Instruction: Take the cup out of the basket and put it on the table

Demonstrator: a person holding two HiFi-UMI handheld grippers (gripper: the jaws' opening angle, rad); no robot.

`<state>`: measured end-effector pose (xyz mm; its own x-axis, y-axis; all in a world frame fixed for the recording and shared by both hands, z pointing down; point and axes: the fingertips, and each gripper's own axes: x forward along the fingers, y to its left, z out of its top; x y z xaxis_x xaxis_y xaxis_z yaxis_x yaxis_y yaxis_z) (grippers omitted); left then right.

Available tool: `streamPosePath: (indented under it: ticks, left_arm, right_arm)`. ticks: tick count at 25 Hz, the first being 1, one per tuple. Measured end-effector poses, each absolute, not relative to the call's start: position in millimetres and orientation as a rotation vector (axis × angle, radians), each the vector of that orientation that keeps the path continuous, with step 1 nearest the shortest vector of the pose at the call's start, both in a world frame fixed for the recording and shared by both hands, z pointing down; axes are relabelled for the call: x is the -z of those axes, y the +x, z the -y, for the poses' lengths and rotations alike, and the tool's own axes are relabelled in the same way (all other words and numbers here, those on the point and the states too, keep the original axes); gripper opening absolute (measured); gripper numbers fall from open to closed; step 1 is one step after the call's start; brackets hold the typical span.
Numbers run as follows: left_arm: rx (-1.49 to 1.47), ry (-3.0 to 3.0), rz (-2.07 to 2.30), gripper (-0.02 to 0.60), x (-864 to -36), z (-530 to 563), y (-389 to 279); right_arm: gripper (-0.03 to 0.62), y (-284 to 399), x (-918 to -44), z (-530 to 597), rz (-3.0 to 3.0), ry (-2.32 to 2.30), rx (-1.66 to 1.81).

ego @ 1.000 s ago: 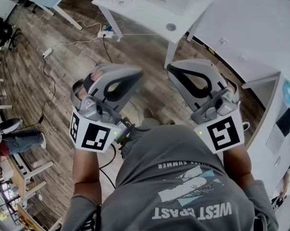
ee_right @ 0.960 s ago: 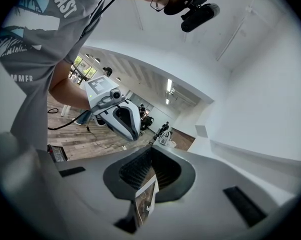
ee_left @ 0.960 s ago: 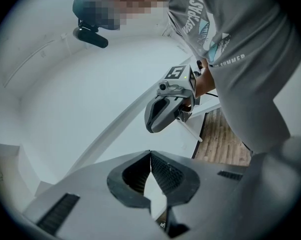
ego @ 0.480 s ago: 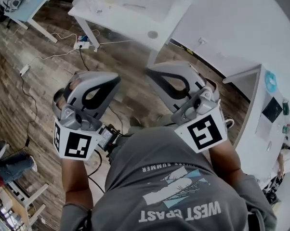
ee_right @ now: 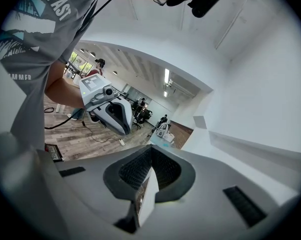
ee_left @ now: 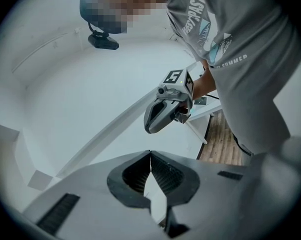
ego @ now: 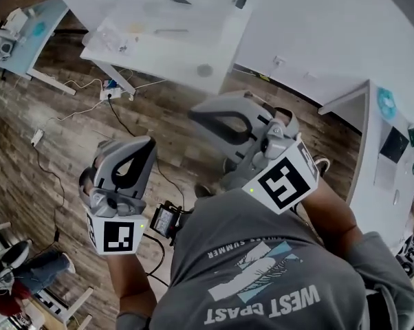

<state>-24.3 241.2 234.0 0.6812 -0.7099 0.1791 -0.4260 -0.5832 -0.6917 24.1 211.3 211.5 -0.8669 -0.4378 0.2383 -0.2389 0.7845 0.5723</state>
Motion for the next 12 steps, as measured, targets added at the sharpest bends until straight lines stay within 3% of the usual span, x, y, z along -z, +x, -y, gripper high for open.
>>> streamPosePath:
  ticks: [12]
  left_arm:
    - [0.665,-2.228,-0.995,0.01,-230.3,-171.2,19.3]
  right_arm:
    - [0.012,60.6,-207.6,-142.9,2.698,0.367,0.792]
